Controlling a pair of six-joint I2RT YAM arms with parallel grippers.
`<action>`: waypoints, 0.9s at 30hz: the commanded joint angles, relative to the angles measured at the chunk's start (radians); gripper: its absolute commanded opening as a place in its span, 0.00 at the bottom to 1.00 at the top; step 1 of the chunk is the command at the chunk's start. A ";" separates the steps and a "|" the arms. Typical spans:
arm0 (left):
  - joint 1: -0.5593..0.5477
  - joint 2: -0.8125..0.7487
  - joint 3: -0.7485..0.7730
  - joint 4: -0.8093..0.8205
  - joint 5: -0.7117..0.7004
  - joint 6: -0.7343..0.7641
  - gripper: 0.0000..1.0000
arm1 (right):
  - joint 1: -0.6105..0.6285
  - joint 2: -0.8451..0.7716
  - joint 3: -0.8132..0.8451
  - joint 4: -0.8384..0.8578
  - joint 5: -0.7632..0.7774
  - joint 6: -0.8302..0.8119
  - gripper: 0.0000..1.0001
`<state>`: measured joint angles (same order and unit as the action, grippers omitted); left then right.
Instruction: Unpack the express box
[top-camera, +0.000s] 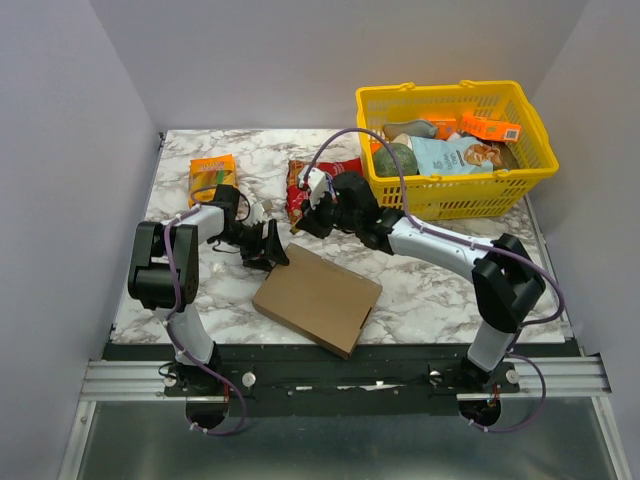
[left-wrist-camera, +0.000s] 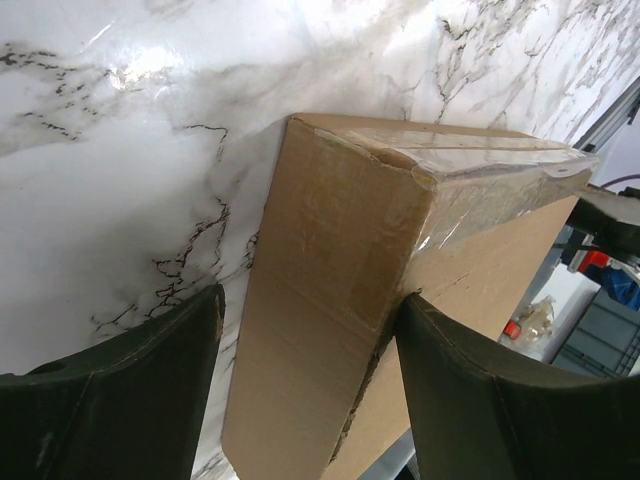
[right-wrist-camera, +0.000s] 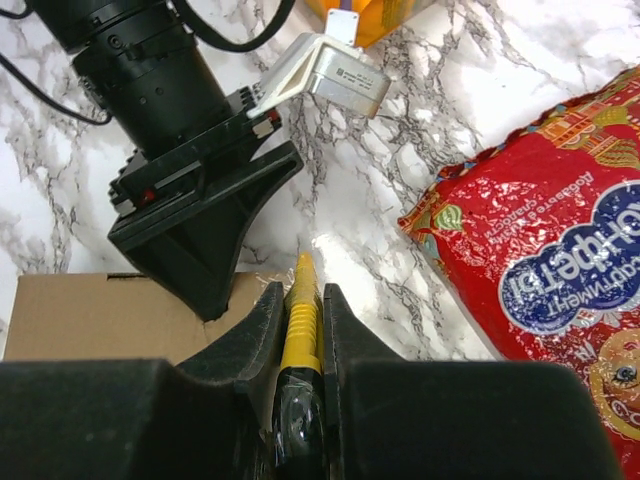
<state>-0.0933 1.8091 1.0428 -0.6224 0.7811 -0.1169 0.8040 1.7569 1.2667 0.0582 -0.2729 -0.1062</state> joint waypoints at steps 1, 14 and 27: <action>0.000 0.061 -0.032 0.003 -0.189 0.031 0.75 | 0.018 0.029 0.042 0.042 0.081 -0.003 0.00; 0.000 0.070 -0.018 -0.003 -0.204 0.037 0.75 | 0.032 0.052 0.082 -0.055 0.052 0.037 0.00; 0.000 0.065 -0.024 0.000 -0.206 0.037 0.75 | 0.043 0.079 0.097 -0.110 0.081 0.036 0.01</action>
<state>-0.0933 1.8183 1.0527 -0.6365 0.7807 -0.1211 0.8379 1.8034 1.3243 -0.0265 -0.2214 -0.0788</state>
